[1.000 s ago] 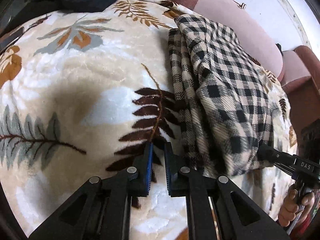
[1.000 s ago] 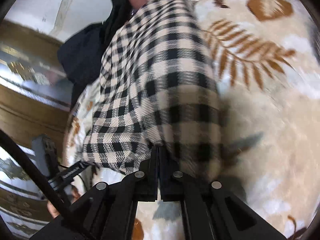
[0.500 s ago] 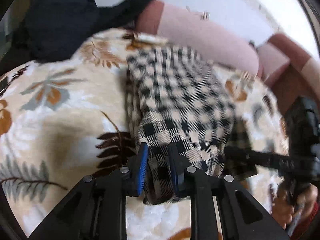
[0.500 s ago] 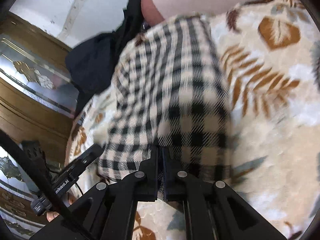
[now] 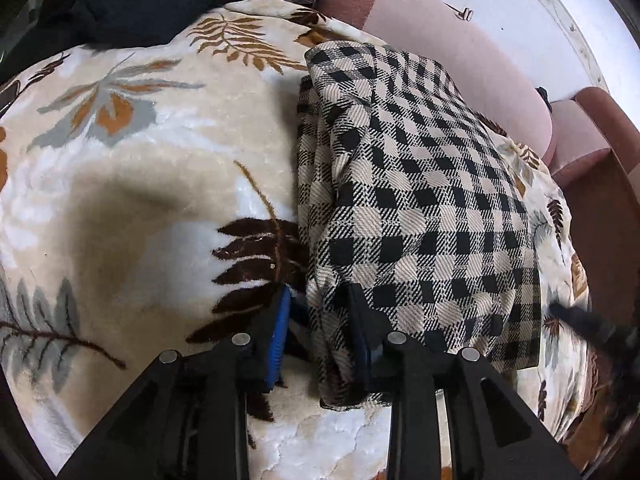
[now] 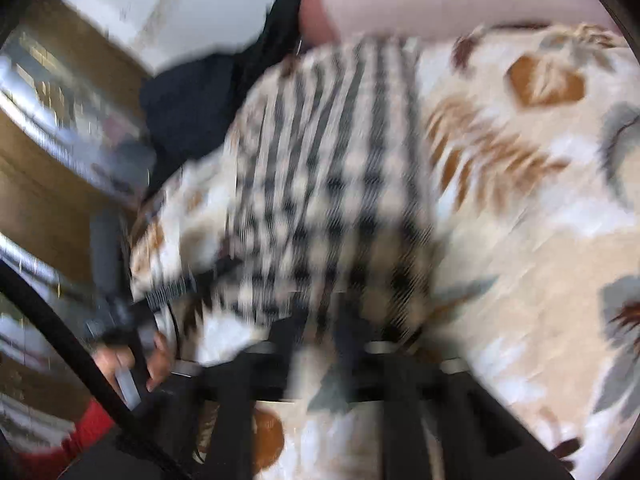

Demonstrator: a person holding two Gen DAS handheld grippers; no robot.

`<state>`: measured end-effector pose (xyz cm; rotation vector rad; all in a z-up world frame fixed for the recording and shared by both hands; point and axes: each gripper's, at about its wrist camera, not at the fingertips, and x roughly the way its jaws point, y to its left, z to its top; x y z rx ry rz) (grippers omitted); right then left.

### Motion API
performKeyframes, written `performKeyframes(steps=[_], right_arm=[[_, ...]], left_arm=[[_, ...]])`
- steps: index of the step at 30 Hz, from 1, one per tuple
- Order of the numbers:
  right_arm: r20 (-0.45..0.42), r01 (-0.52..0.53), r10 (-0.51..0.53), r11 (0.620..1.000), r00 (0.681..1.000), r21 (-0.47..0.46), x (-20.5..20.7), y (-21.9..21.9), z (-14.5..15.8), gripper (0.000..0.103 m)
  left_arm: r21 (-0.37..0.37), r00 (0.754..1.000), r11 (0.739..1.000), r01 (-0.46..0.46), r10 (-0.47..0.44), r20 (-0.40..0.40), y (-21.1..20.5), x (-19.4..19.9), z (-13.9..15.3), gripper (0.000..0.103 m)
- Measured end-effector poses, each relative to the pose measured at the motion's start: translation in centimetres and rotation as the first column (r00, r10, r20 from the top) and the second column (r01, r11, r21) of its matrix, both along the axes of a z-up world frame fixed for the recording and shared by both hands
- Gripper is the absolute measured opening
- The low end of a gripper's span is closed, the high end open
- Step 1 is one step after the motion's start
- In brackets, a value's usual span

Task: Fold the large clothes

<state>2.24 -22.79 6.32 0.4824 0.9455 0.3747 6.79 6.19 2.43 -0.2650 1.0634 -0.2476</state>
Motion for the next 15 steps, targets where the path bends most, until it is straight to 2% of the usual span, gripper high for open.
performKeyframes(steps=[1, 3, 5, 7, 8, 10, 12, 14, 15], right_arm=[[0.009, 0.043, -0.043, 0.999, 0.999, -0.003, 0.5, -0.8, 0.3, 0.07], [-0.021, 0.1, -0.1, 0.995, 0.995, 0.004, 1.7, -2.0, -0.1, 0.07], [-0.02, 0.115, -0.114, 0.993, 0.993, 0.028, 2.0, -1.7, -0.2, 0.067], [0.018, 0.09, -0.09, 0.996, 0.996, -0.007, 1.6, -0.6, 0.3, 0.053], [0.042, 0.068, -0.066, 0.996, 0.997, -0.05, 1.4, 0.6, 0.6, 0.05], [0.053, 0.026, -0.021, 0.995, 0.998, -0.095, 1.1, 2.4, 0.4, 0.031], [0.035, -0.008, 0.012, 0.995, 0.999, -0.103, 0.7, 3.5, -0.4, 0.023], [0.012, -0.026, 0.027, 0.993, 1.0, -0.117, 0.1, 4.0, -1.9, 0.022], [0.001, -0.03, 0.03, 0.991, 1.0, -0.131, -0.2, 4.0, -2.7, 0.017]], left_arm=[[0.01, 1.0, 1.0, 0.001, -0.001, 0.006, -0.1, -0.1, 0.1, 0.029], [0.047, 1.0, 0.999, 0.007, -0.008, 0.025, -0.5, -0.4, 0.3, 0.03], [0.095, 0.999, 0.995, 0.012, -0.016, 0.045, -1.1, -0.7, 0.6, 0.03], [0.128, 0.998, 0.992, 0.011, -0.019, 0.058, -1.6, -0.9, 0.7, 0.03], [0.141, 0.998, 0.99, 0.011, -0.02, 0.064, -1.8, -0.9, 0.8, 0.03], [0.156, 0.997, 0.988, 0.009, -0.021, 0.072, -1.9, -1.1, 0.8, 0.03], [0.157, 0.997, 0.988, 0.008, -0.02, 0.073, -1.9, -1.3, 0.8, 0.03], [0.151, 0.998, 0.989, 0.007, -0.017, 0.068, -1.8, -1.3, 0.7, 0.031], [0.146, 0.998, 0.989, 0.005, -0.015, 0.063, -1.7, -1.3, 0.7, 0.032]])
